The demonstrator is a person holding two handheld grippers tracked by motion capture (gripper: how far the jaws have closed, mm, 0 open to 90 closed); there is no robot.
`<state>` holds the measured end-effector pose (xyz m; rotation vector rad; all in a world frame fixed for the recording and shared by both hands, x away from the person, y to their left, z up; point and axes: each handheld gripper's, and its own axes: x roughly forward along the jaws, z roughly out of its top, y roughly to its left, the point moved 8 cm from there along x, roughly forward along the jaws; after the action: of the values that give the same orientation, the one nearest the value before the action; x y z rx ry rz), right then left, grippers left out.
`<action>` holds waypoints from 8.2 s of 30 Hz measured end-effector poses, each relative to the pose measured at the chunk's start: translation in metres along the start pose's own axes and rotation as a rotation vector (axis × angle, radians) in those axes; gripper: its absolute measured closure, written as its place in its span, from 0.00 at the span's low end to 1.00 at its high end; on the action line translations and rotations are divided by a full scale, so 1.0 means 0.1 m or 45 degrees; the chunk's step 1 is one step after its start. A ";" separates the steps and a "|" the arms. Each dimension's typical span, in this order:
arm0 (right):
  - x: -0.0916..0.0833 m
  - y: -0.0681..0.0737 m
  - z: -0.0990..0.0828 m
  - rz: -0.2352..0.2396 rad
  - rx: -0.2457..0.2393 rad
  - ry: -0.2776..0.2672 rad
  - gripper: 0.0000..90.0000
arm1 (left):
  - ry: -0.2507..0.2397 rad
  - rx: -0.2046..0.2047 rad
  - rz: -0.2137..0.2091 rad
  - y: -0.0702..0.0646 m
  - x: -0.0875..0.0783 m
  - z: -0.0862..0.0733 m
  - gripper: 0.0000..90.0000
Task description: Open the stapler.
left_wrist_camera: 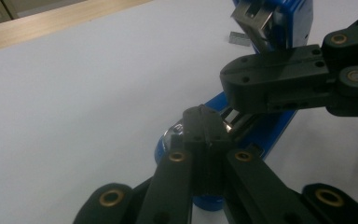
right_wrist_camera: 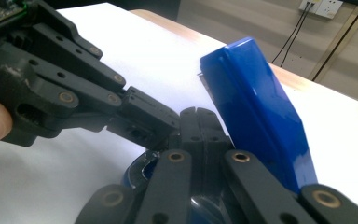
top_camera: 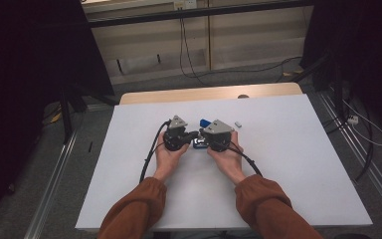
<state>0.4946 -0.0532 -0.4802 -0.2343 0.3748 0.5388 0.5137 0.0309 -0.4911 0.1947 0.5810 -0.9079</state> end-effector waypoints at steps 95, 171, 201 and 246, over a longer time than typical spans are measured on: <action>-0.37 -0.45 0.07 -0.165 0.088 -0.110 1.00 | -0.041 -0.008 0.002 0.00 0.00 -0.02 1.00; -0.72 -0.95 -0.24 -0.165 0.109 -0.029 1.00 | -0.040 -0.020 0.019 -0.01 0.00 -0.02 1.00; -0.79 -1.05 -0.43 -0.093 0.116 0.003 1.00 | -0.033 -0.019 0.005 0.00 0.00 -0.01 1.00; -0.76 -1.08 -0.49 -0.068 0.208 -0.007 0.84 | -0.094 -0.032 0.048 0.05 -0.15 0.13 0.63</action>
<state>0.4780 -0.1933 -0.4811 -0.0848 0.4038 0.4537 0.5154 0.0388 -0.4730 0.1485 0.5185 -0.8668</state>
